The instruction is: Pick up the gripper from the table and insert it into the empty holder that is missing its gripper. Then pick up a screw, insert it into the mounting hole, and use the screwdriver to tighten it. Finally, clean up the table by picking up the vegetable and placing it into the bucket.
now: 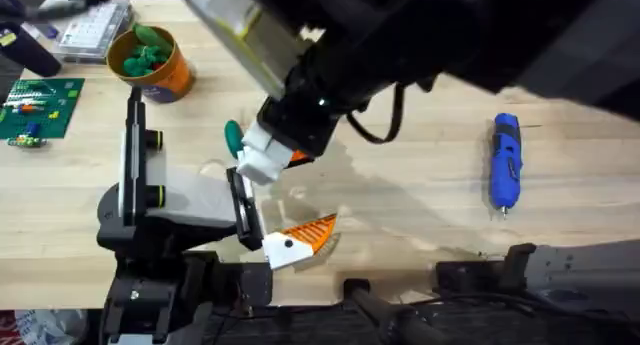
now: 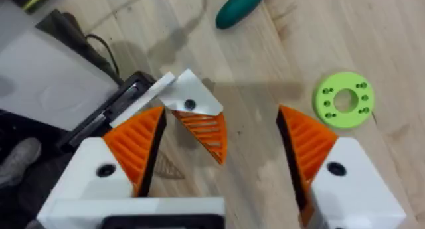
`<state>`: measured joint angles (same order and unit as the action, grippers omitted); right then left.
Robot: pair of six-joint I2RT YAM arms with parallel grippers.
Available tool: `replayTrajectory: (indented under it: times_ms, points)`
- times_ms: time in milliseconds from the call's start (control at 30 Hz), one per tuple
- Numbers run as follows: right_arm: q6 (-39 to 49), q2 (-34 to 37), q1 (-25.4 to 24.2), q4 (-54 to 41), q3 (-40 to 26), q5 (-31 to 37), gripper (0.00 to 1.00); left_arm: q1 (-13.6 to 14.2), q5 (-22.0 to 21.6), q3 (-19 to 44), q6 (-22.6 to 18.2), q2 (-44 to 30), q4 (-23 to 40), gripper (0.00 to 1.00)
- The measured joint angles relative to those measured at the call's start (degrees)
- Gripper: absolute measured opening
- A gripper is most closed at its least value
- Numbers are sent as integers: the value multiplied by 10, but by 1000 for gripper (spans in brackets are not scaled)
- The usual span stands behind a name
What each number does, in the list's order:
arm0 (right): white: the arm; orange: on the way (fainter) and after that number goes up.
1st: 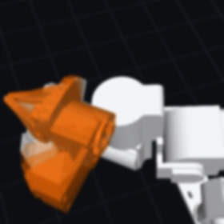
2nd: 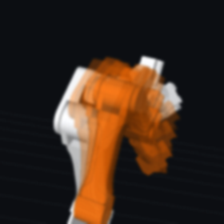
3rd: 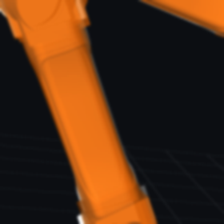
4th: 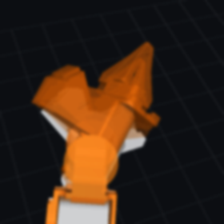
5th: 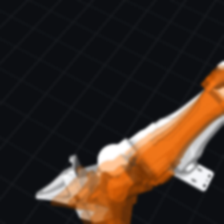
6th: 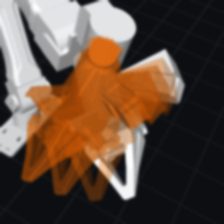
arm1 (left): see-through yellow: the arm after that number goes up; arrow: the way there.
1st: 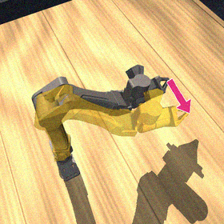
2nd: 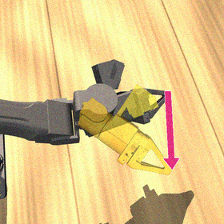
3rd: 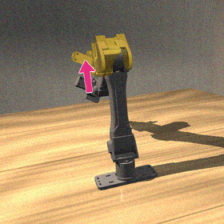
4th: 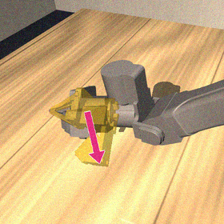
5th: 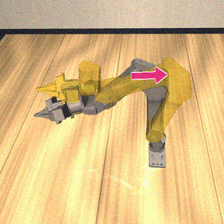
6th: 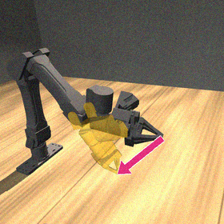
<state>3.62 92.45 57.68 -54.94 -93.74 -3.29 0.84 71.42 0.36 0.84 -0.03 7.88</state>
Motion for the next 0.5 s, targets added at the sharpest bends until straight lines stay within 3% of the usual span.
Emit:
replayTrajectory:
  times_ms: [500]
  points:
    - [-2,-9,-6,-4,-3,-2,993,0,0,0,0,0,0,992]
